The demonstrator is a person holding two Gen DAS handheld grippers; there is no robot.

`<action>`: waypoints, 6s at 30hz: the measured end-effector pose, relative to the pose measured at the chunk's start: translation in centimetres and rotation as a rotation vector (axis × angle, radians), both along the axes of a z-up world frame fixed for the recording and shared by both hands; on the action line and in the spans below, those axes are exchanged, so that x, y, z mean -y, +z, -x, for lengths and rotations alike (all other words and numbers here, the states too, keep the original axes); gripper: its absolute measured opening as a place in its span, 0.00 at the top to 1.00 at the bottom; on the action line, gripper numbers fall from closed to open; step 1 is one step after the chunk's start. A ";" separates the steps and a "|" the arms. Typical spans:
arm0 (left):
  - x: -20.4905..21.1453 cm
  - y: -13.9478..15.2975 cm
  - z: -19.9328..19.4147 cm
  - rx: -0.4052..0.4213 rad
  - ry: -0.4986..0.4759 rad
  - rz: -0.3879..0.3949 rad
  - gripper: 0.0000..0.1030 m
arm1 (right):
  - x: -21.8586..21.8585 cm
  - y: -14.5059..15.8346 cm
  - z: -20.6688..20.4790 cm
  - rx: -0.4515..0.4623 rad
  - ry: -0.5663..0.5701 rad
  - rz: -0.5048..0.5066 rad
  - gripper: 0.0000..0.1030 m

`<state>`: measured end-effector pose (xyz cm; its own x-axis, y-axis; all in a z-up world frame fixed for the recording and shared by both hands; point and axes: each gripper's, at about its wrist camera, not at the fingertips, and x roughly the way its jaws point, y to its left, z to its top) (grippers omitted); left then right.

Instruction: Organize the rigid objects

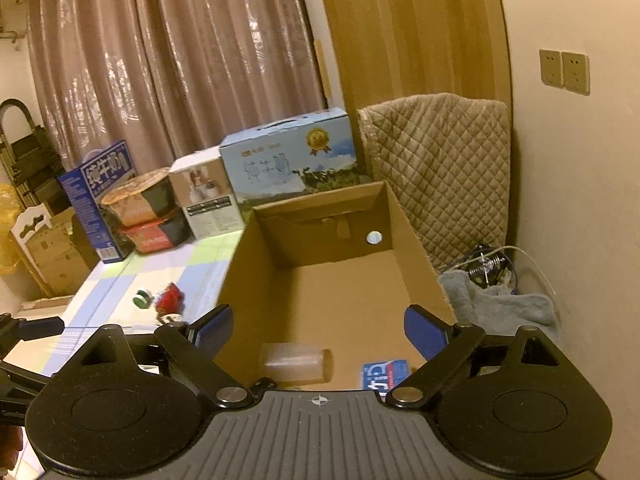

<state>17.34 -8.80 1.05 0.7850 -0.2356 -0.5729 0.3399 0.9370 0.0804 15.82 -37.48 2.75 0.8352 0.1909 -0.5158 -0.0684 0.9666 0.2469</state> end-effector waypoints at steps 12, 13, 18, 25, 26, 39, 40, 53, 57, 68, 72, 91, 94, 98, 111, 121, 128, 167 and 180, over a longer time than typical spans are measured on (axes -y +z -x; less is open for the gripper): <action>-6.5 -0.5 3.7 -0.018 0.104 -0.013 0.01 | -5.2 1.4 2.6 0.043 0.091 -0.035 0.13; -7.1 -0.5 3.9 -0.020 0.113 -0.013 0.01 | -5.7 1.5 2.8 0.047 0.103 -0.037 0.13; -9.7 -0.9 5.0 -0.029 0.157 -0.020 0.01 | -8.0 1.6 3.8 0.055 0.146 -0.033 0.13; -12.2 -1.7 5.6 -0.038 0.184 -0.036 0.01 | -10.9 1.0 4.5 0.042 0.196 -0.030 0.13; -12.5 -1.8 5.7 -0.039 0.188 -0.037 0.01 | -11.3 0.9 4.6 0.040 0.203 -0.029 0.13; -14.9 -4.1 4.6 -0.068 0.216 -0.039 0.01 | -16.2 -1.9 3.7 -0.017 0.293 -0.016 0.13; -15.0 -4.2 4.4 -0.069 0.217 -0.038 0.01 | -16.5 -2.1 3.5 -0.022 0.298 -0.016 0.13; -16.4 -7.2 1.2 -0.111 0.209 -0.029 0.01 | -19.9 -6.1 0.2 -0.087 0.356 0.066 0.13; -16.3 -8.7 0.0 -0.142 0.184 -0.008 0.01 | -20.3 -7.7 -1.2 -0.109 0.356 0.066 0.13; -13.1 -12.7 -3.1 -0.212 0.134 0.041 0.01 | -19.6 -11.8 -6.6 -0.181 0.332 -0.001 0.13; -11.9 -13.7 -4.0 -0.225 0.131 0.065 0.01 | -19.4 -12.3 -7.9 -0.189 0.321 -0.025 0.13; -12.1 -14.4 -5.3 -0.228 0.123 -0.012 0.17 | -19.2 -13.2 -9.2 -0.214 0.325 -0.061 0.13; -13.9 -14.0 -4.8 -0.226 0.148 -0.031 0.17 | -19.6 -13.3 -9.1 -0.206 0.333 -0.036 0.13; -16.5 -13.7 -4.6 -0.229 0.209 -0.024 0.17 | -20.4 -13.7 -9.2 -0.207 0.351 -0.010 0.13; -18.9 -14.2 -5.7 -0.258 0.248 0.029 0.17 | -23.2 -15.9 -9.6 -0.252 0.386 0.049 0.13; -19.5 -13.7 -6.4 -0.251 0.256 0.061 0.11 | -24.4 -16.5 -11.2 -0.265 0.362 0.003 0.12; -20.8 -13.4 -6.4 -0.242 0.302 0.084 0.11 | -27.2 -16.9 -12.3 -0.241 0.325 0.129 0.10; -18.4 -15.1 -8.7 -0.228 0.286 -0.001 0.12 | -23.9 -16.8 -10.2 -0.185 0.347 0.218 0.64; -17.7 -14.4 -8.1 -0.220 0.282 -0.027 0.17 | -23.2 -16.3 -10.1 -0.184 0.321 0.179 0.64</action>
